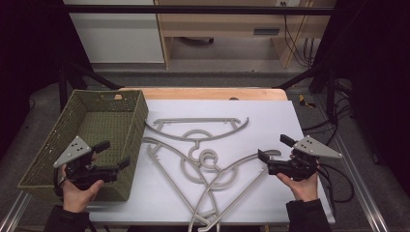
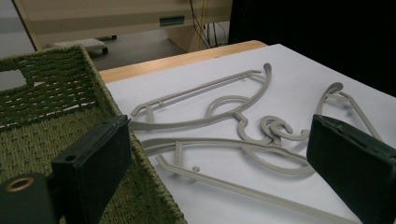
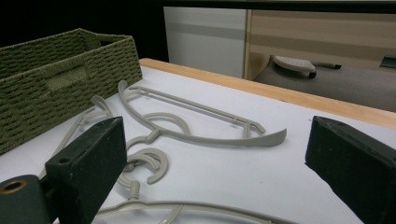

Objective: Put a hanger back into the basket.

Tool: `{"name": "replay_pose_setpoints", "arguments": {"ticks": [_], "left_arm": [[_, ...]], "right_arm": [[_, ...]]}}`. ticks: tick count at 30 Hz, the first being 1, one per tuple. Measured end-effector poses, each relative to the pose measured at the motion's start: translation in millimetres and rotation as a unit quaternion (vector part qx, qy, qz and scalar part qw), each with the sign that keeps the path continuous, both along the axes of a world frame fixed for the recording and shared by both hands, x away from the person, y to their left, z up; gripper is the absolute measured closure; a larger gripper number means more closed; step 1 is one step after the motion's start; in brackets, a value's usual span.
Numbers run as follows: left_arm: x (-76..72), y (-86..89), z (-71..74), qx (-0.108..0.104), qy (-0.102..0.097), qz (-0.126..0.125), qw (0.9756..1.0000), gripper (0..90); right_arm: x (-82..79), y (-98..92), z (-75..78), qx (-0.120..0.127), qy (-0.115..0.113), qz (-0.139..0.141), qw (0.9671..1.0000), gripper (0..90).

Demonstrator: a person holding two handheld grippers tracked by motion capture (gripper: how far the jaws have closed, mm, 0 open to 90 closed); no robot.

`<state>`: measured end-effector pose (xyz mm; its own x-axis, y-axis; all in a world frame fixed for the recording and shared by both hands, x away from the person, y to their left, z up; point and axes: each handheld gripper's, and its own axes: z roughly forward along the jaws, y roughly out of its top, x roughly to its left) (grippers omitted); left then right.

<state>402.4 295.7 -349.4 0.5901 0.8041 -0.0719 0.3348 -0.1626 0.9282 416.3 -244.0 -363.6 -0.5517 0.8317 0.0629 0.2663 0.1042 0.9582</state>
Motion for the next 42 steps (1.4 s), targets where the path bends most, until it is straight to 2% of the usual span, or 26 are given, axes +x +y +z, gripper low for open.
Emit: {"name": "replay_pose_setpoints", "arguments": {"ticks": [3,10,18,19,21,26,30,35,36,37,38,42], "left_arm": [[1.2,-0.1,-1.1,-0.005,0.002,-0.001,1.0,6.4],[0.1,-0.5,-0.9,0.0,0.002,-0.004,1.0,6.3],[-2.3,0.2,2.6,-0.003,-0.001,-0.006,1.0,6.4],[-2.4,-0.1,2.6,-0.002,0.0,-0.007,1.0,6.4],[-3.3,-1.5,3.7,-0.002,-0.001,-0.009,1.0,6.4],[-4.6,-5.1,5.3,0.0,0.001,-0.013,0.9999,6.9],[-5.0,-17.7,6.2,0.003,0.008,-0.026,0.9996,7.5],[-5.5,-49.0,6.1,0.027,0.019,-0.053,0.9981,8.0],[-5.5,-49.0,6.1,0.027,0.019,-0.053,0.9981,8.0],[-4.5,-59.3,4.9,0.039,0.024,-0.063,0.997,8.1],[-4.5,-59.3,4.9,0.039,0.024,-0.063,0.997,8.2],[-0.9,-78.9,0.9,0.058,0.038,-0.08,0.9944,8.5]], "right_arm": [[-0.1,-2.3,1.5,0.004,0.0,-0.003,1.0,5.9],[0.0,0.1,1.2,-0.007,0.008,-0.003,0.9999,6.7],[3.2,11.4,-0.7,-0.042,0.031,0.017,0.9985,8.2],[4.3,16.1,-1.7,-0.053,0.04,0.019,0.9976,8.1],[4.1,19.9,-2.8,-0.068,0.041,0.02,0.9966,8.4],[5.0,23.8,-4.1,-0.066,0.048,0.031,0.9962,8.9],[5.7,24.9,-5.6,-0.067,0.045,0.035,0.9961,8.7],[5.9,27.5,-7.0,-0.057,0.038,0.04,0.9968,8.1],[5.9,27.5,-7.0,-0.057,0.038,0.04,0.9968,8.1],[6.1,27.9,-7.6,-0.057,0.034,0.04,0.997,8.1],[6.1,28.0,-7.7,-0.056,0.034,0.04,0.9971,8.1],[5.7,27.9,-7.4,-0.055,0.033,0.038,0.9972,8.0]]}}
